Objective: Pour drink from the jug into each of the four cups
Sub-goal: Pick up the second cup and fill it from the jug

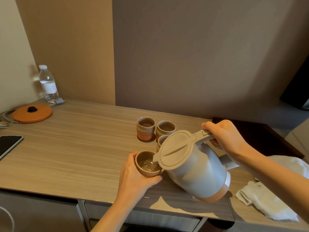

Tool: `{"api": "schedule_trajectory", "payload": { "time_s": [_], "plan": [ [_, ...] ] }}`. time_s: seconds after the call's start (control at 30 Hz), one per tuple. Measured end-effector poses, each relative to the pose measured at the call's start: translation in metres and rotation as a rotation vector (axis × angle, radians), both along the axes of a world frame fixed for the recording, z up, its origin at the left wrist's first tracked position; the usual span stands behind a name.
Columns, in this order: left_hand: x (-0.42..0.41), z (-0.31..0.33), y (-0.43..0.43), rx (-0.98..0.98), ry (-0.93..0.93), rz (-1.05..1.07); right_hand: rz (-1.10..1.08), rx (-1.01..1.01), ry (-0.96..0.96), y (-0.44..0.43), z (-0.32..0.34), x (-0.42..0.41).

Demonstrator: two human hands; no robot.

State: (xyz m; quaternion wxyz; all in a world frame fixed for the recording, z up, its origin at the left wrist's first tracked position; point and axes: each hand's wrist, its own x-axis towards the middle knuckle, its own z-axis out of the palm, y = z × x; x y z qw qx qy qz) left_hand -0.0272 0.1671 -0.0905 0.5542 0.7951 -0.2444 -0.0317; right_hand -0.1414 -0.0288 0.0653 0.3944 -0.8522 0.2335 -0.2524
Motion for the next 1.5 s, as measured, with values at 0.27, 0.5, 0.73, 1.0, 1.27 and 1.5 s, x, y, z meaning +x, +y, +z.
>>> {"api": "schedule_trajectory", "payload": {
  "time_s": [0.27,0.5,0.73,1.0,1.27,1.5],
  "plan": [
    [0.000,0.000,0.000,-0.007,0.031,-0.005,-0.007,-0.006,0.003,-0.002,-0.002,0.001],
    [0.000,-0.001,-0.001,-0.012,0.043,-0.003,0.001,-0.007,0.001,-0.002,-0.003,0.000],
    [0.000,-0.001,-0.001,-0.012,0.042,0.000,-0.006,-0.003,0.002,-0.002,-0.002,0.000],
    [-0.002,0.001,-0.001,-0.039,0.066,-0.006,0.005,0.009,-0.002,-0.001,-0.001,0.000],
    [-0.004,0.004,-0.001,-0.053,0.069,-0.015,-0.035,0.070,-0.031,-0.005,-0.003,-0.009],
    [-0.008,0.010,-0.010,-0.041,0.080,-0.017,-0.036,0.159,-0.088,-0.010,-0.004,-0.021]
  ]
}}
